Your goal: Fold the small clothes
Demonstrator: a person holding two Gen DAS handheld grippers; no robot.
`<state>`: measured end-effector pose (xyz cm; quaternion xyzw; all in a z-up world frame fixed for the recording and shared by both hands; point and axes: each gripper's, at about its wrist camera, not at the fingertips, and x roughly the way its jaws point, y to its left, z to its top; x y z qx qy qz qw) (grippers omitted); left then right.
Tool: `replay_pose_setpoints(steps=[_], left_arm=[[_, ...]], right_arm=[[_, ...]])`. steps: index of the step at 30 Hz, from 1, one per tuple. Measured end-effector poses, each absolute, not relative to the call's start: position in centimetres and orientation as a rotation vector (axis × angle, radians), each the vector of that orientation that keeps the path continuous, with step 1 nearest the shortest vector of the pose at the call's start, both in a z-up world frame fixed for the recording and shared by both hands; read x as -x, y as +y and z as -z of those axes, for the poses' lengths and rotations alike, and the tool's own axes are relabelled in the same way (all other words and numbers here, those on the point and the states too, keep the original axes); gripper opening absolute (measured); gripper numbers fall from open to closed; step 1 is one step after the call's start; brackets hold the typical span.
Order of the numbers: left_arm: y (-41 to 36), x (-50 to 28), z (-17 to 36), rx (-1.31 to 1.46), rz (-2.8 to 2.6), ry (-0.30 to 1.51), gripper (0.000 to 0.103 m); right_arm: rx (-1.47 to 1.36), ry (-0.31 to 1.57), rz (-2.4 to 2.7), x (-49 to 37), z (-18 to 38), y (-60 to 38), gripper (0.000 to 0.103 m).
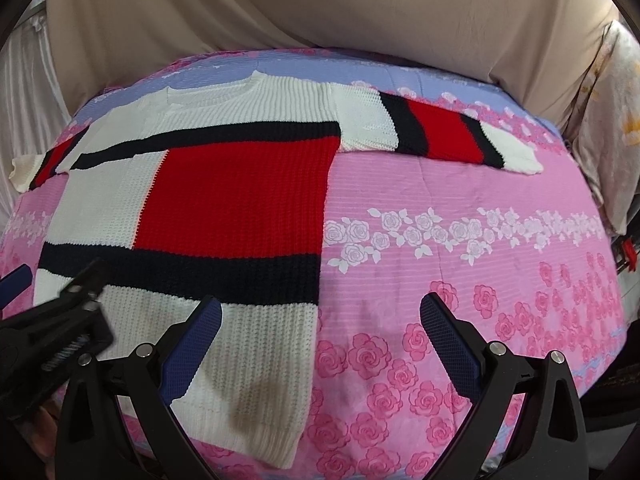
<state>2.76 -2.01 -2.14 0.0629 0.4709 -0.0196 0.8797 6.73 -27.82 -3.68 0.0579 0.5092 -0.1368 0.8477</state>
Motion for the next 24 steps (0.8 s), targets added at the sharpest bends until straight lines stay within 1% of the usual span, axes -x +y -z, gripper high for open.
replay_pose_setpoints(steps=[3,8,9,10,12,14,15,17,19,20,21,22,23,24], left_arm=[[-1.6,-4.3,1.3,-0.057,0.049,0.992,0.098],[-0.3,-7.0,1.1,0.057,-0.011,1.005,0.098],[-0.1,-7.4,1.2,0.064,-0.029,1.005,0.098],[0.0,-7.8,1.4,0.068,-0.048,1.006,0.098],[0.0,-8.4,1.8,0.066,-0.077,1.009,0.098],[-0.3,-9.1,2.4,0.043,-0.105,1.015,0.098],[-0.5,-9.4,2.5,0.032,-0.109,1.020,0.098],[-1.3,-9.9,3.0,0.002,-0.118,1.032,0.098],[-2.1,-10.2,3.3,-0.013,-0.113,1.040,0.098],[-2.4,-10.3,3.4,-0.015,-0.107,1.044,0.098],[-3.0,-10.5,3.6,-0.017,-0.093,1.052,0.098],[-3.4,-10.7,3.7,-0.021,-0.083,1.058,0.098],[-3.9,-10.9,3.8,-0.023,-0.068,1.064,0.098],[-4.2,-10.9,3.8,-0.023,-0.057,1.065,0.098]], right_arm=[[-0.248,1.060,0.328,-7.4,4.6,-33.3,0.098],[-0.595,1.013,0.471,-9.4,7.1,-48.8,0.098],[-0.647,0.993,0.505,-9.8,7.6,-51.7,0.095],[-0.713,0.965,0.534,-10.3,8.3,-55.1,0.091],[-0.810,0.937,0.579,-11.7,10.0,-61.0,0.089],[-0.887,0.928,0.627,-12.7,11.8,-65.3,0.087],[-0.923,0.926,0.644,-13.2,12.6,-67.1,0.084],[-0.934,0.876,0.656,-13.7,12.9,-68.7,0.082],[-0.911,0.871,0.625,-15.0,13.0,-69.3,0.069],[-0.892,0.879,0.620,-15.6,13.1,-69.4,0.065],[-0.869,0.881,0.613,-16.1,13.0,-69.4,0.048],[-0.867,0.896,0.581,-16.8,13.2,-69.4,0.023],[-0.874,0.912,0.567,-17.3,13.4,-69.5,0.011],[-0.886,0.914,0.556,-17.4,13.3,-69.7,0.008]])
